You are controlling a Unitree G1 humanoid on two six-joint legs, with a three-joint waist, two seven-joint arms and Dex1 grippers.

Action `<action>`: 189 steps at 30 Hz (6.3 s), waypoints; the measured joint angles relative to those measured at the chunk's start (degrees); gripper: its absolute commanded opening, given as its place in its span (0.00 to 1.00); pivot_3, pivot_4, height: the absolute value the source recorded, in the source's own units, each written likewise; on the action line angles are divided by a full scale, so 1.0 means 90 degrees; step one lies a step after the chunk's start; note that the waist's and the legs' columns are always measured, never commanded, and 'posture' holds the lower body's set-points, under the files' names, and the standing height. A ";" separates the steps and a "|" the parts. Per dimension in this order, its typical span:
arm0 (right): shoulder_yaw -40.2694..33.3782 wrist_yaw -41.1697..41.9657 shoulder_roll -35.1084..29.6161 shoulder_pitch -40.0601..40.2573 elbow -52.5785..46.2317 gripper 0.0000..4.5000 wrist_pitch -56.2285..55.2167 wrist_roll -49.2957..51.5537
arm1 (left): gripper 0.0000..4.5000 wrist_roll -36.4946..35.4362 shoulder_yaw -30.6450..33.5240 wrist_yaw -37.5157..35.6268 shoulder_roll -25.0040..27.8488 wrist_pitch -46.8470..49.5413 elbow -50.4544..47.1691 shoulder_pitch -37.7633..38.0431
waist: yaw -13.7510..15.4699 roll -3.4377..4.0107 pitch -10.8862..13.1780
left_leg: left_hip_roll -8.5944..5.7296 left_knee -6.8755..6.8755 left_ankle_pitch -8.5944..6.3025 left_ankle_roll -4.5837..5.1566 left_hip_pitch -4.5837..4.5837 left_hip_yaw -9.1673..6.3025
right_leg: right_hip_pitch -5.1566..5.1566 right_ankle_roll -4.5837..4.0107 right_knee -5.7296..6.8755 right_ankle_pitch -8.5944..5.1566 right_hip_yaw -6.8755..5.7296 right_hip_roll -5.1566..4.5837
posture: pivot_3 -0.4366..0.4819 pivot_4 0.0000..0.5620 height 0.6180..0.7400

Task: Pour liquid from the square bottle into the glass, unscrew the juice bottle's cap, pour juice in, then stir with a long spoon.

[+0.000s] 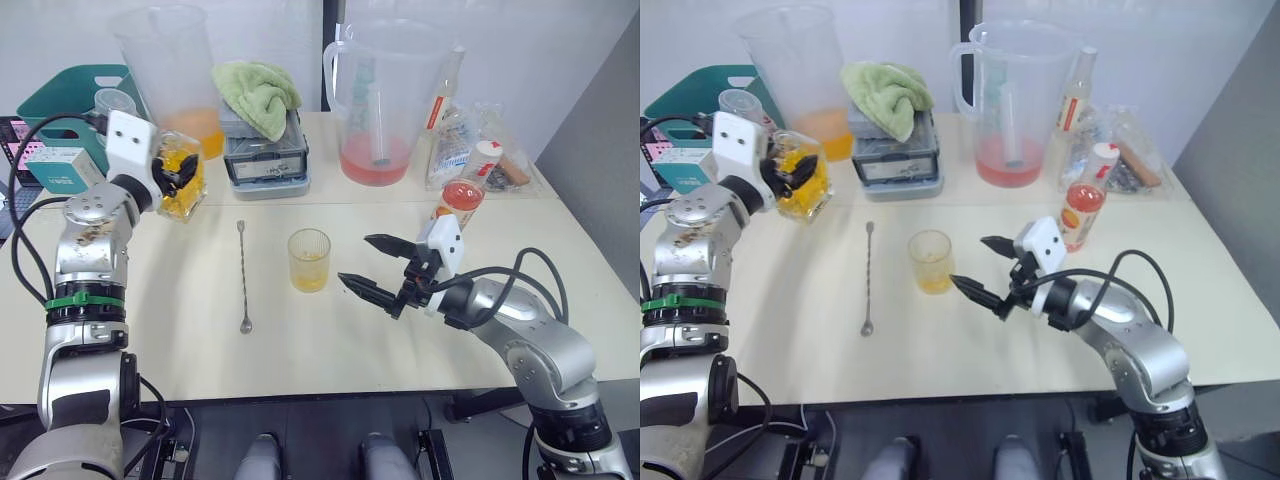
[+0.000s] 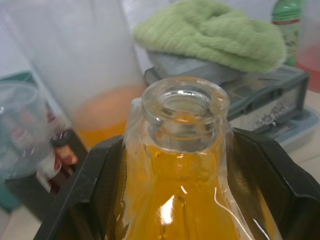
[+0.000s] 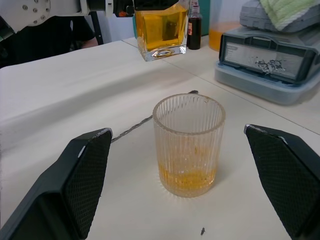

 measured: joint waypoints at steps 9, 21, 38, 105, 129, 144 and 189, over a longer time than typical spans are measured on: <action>0.0061 0.0222 0.0024 -0.0107 0.0250 1.00 -0.0038 -0.0157 | 0.63 -0.0501 0.0698 0.1010 -0.0683 0.1161 -0.0950 0.0888 | 0.0015 -0.0011 -0.0004 | 0.0001 0.0001 0.0002 -0.0004 -0.0002 -0.0005 | 0.0000 -0.0001 -0.0001 0.0000 -0.0002 0.0000 | 0.48 0.27 1.00; 0.0059 0.0215 0.0082 -0.0105 0.0249 1.00 -0.0039 -0.0159 | 0.63 -0.0431 0.0602 0.1169 -0.0651 0.0995 -0.1244 0.1253 | 0.0013 -0.0012 -0.0005 | 0.0001 -0.0003 0.0002 -0.0003 0.0012 -0.0002 | 0.0001 -0.0001 -0.0015 0.0000 0.0000 0.0000 | 0.48 0.27 1.00; 0.0050 0.0186 0.0136 -0.0092 0.0243 1.00 -0.0038 -0.0154 | 0.99 -0.0434 0.0573 0.1198 -0.0696 0.0692 -0.1819 0.1442 | 0.0037 -0.0013 -0.0006 | 0.0000 -0.0001 0.0002 -0.0004 0.0013 -0.0002 | 0.0003 -0.0001 -0.0019 0.0001 0.0002 0.0000 | 0.48 0.27 1.00; -0.2656 -0.2402 -0.0224 -0.0160 0.1534 1.00 0.0119 -0.0495 | 0.99 -0.3727 0.1443 -0.4426 0.0564 0.0131 -0.4694 0.6697 | 0.0335 0.0004 -0.0016 | 0.0022 -0.0045 -0.0021 0.0027 0.0097 0.0096 | 0.0062 -0.0006 -0.0093 -0.0001 0.0072 0.0000 | 0.48 0.27 1.00; -0.2070 -0.1887 -0.0260 -0.2066 0.4002 0.83 -0.0231 -0.1280 | 1.00 -0.3798 0.0800 -0.4180 0.0537 0.0297 -0.5424 0.6604 | 0.0322 0.0008 -0.0014 | 0.0022 -0.0065 -0.0022 0.0029 0.0097 0.0100 | 0.0058 -0.0006 -0.0108 -0.0001 0.0073 0.0000 | 0.48 0.27 1.00; -0.2057 -0.1673 -0.0218 -0.2047 0.4050 0.28 -0.0314 -0.1364 | 1.00 -0.3783 0.0796 -0.4126 0.0538 0.0290 -0.5403 0.6571 | 0.0315 0.0023 -0.0005 | 0.0023 -0.0074 -0.0022 0.0029 0.0097 0.0102 | 0.0052 -0.0006 -0.0111 -0.0001 0.0075 0.0000 | 0.48 0.27 1.00; 0.0886 0.0217 0.0101 -0.0173 -0.0712 0.28 -0.0131 -0.0078 | 1.00 -0.3283 0.0599 -0.4845 0.0891 -0.0111 -0.4637 0.5999 | 0.0324 0.0037 0.0002 | 0.0025 -0.0069 -0.0021 0.0029 0.0060 0.0101 | 0.0011 -0.0006 -0.0103 -0.0001 0.0073 0.0001 | 0.48 0.27 1.00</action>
